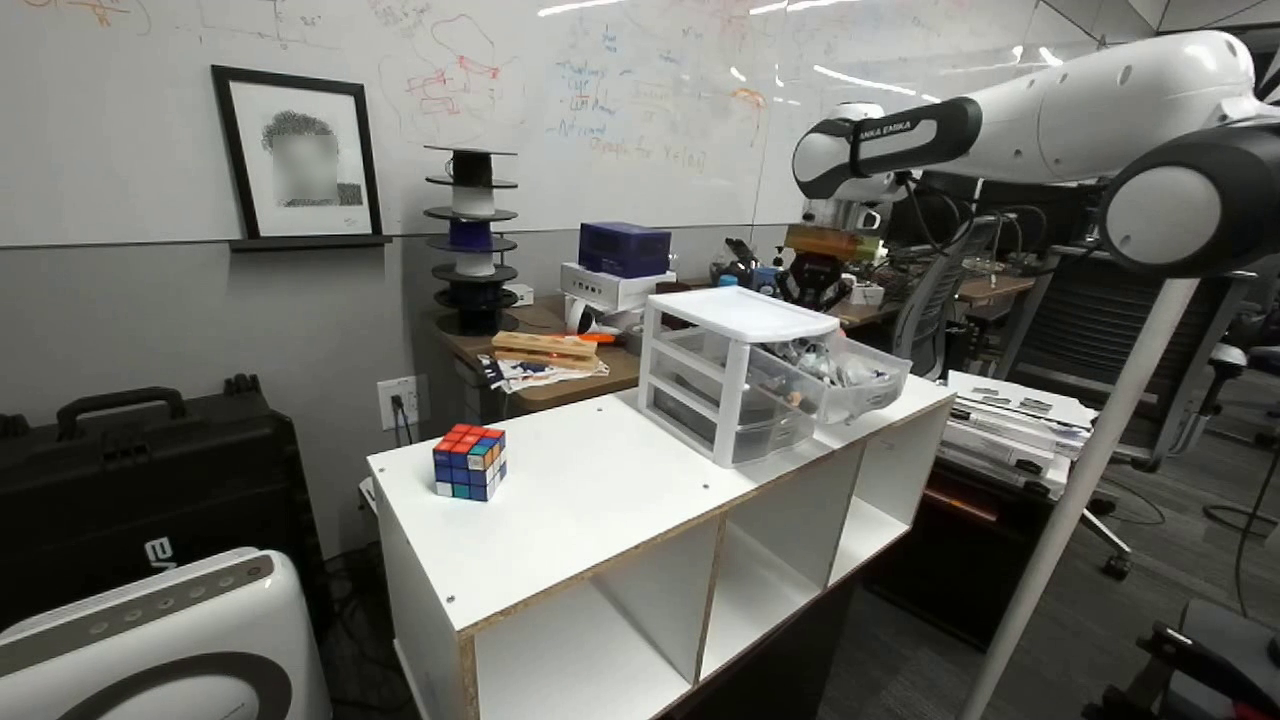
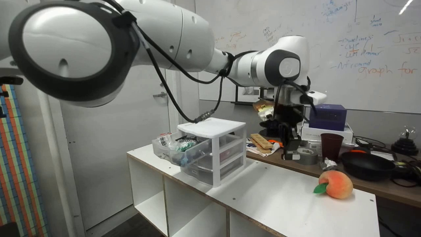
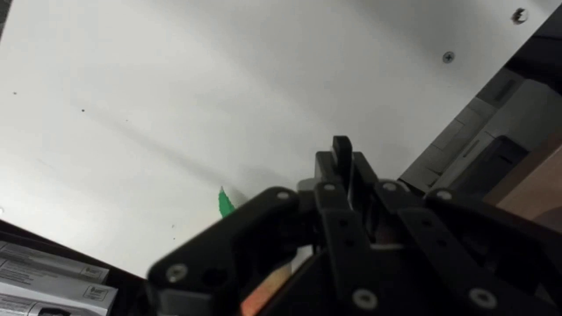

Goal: Put the two objects on the table in to the drawer.

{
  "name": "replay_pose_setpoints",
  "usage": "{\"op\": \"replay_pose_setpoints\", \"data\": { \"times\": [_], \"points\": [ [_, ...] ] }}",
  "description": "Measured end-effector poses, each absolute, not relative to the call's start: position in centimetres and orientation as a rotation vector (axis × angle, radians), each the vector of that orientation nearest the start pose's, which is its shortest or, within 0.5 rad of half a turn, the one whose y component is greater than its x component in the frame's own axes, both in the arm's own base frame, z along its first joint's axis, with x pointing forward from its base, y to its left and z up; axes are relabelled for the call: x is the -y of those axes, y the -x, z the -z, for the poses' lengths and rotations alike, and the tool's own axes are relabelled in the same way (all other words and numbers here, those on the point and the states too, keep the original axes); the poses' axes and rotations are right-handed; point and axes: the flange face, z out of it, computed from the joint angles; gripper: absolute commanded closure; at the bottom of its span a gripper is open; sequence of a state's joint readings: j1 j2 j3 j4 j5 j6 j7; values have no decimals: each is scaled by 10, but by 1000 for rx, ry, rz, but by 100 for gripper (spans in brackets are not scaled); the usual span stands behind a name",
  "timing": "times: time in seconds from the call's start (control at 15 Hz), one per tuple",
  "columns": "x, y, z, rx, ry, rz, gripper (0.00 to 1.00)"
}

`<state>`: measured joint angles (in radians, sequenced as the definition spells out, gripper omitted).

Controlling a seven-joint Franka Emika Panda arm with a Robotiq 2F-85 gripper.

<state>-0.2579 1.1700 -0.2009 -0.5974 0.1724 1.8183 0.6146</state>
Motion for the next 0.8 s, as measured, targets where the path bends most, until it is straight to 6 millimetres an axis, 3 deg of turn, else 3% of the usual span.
{"op": "replay_pose_setpoints", "data": {
  "times": [0.2,0.4,0.73,0.8],
  "points": [
    [257,-762,-328,-1398,2815,86,97],
    [248,-755,-354,-1234,2889,49,97],
    [227,-738,-374,-883,3058,-62,97],
    [222,-735,-377,-807,3095,-81,89]
  ]
}}
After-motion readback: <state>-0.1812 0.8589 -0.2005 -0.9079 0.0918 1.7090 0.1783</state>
